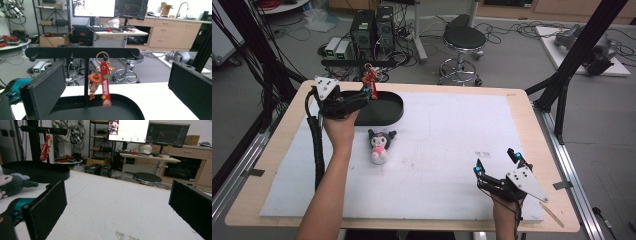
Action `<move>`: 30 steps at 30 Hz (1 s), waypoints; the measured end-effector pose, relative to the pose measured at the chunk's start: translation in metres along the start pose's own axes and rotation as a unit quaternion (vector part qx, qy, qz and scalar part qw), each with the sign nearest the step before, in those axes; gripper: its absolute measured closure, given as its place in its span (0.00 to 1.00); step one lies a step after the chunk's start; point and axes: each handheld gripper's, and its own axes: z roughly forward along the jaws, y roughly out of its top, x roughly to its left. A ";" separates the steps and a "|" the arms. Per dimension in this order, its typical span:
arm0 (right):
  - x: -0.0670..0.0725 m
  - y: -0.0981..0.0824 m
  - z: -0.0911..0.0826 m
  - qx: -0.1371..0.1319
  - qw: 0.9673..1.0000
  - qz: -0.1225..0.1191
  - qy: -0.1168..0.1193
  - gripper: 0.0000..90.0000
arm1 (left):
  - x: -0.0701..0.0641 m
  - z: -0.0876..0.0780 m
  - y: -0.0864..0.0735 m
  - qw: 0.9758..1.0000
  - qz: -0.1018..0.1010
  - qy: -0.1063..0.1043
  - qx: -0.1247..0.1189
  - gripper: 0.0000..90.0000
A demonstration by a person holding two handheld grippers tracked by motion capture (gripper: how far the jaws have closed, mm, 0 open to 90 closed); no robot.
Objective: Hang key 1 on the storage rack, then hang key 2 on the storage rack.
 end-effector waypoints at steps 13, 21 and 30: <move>-0.006 0.003 -0.005 -0.007 1.000 0.000 -0.013 0.01 | -0.003 -0.020 -0.009 1.000 -0.005 -0.001 -0.002 0.02; -0.008 0.005 -0.007 -0.010 1.000 0.006 -0.011 0.01 | -0.010 -0.037 -0.008 1.000 0.005 -0.004 -0.008 0.02; -0.009 0.009 -0.009 -0.019 1.000 0.009 -0.012 0.01 | -0.011 -0.046 -0.012 1.000 0.002 -0.013 0.008 0.02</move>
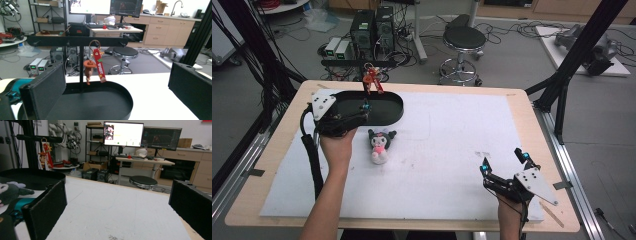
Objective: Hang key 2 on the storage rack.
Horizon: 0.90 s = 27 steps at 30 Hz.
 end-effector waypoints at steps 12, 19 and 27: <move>-0.002 0.002 -0.003 -0.006 1.000 0.008 -0.001 0.01 | -0.009 -0.012 -0.004 1.000 0.012 -0.002 0.008 0.02; -0.001 0.004 -0.003 -0.011 1.000 0.006 0.003 0.01 | -0.013 -0.017 -0.009 0.999 0.014 -0.006 0.029 0.02; 0.001 0.005 -0.004 -0.014 1.000 0.004 0.005 0.01 | -0.020 -0.018 -0.017 0.999 0.024 -0.008 0.048 0.02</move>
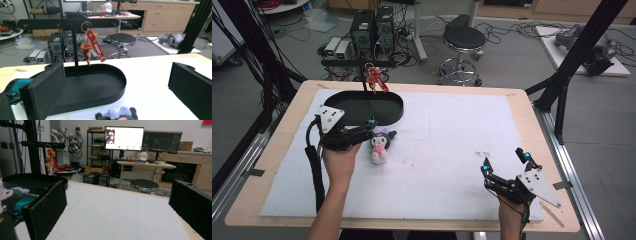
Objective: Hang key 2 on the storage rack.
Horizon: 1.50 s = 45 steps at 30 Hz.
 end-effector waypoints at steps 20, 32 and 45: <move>0.001 0.000 0.000 0.000 1.000 0.003 0.001 0.01 | -0.007 0.005 -0.028 1.000 -0.011 0.000 0.023 0.02; 0.002 0.001 0.000 -0.001 1.000 0.001 0.003 0.01 | -0.010 0.008 -0.041 0.999 -0.011 0.002 0.035 0.02; 0.001 0.001 -0.001 -0.002 1.000 0.004 0.001 0.01 | -0.015 0.019 -0.061 0.998 -0.009 0.003 0.068 0.02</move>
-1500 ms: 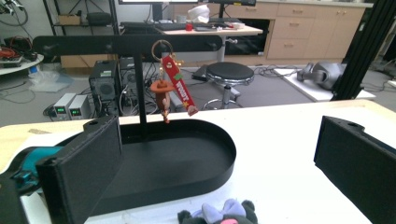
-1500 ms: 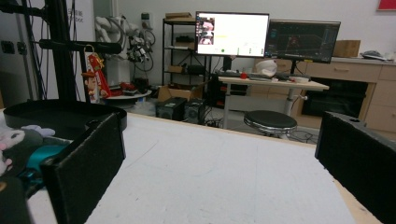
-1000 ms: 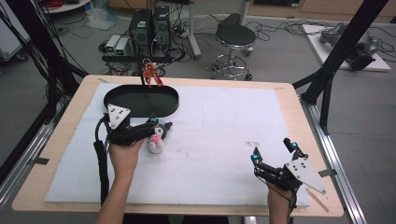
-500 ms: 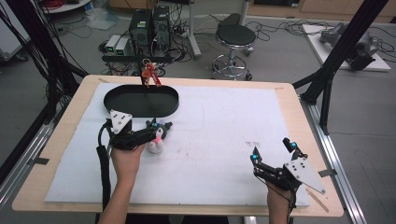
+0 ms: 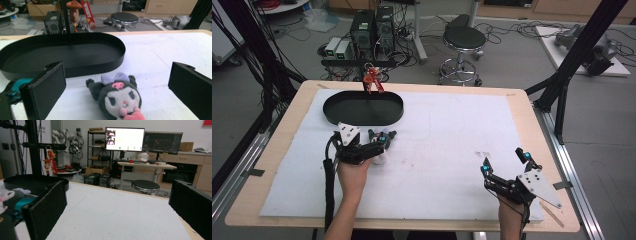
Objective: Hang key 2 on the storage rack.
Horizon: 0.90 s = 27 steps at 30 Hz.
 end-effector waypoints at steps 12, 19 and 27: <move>0.000 0.000 0.000 -0.003 1.000 -0.001 -0.001 0.01 | -0.006 0.017 -0.014 0.999 -0.004 0.004 0.034 0.02; 0.001 0.000 0.000 -0.002 1.000 0.001 0.001 0.01 | -0.004 0.028 -0.019 0.998 -0.006 0.001 0.059 0.02; 0.000 0.000 0.000 -0.002 1.000 0.001 0.002 0.01 | -0.004 0.040 -0.025 0.996 -0.014 0.001 0.089 0.02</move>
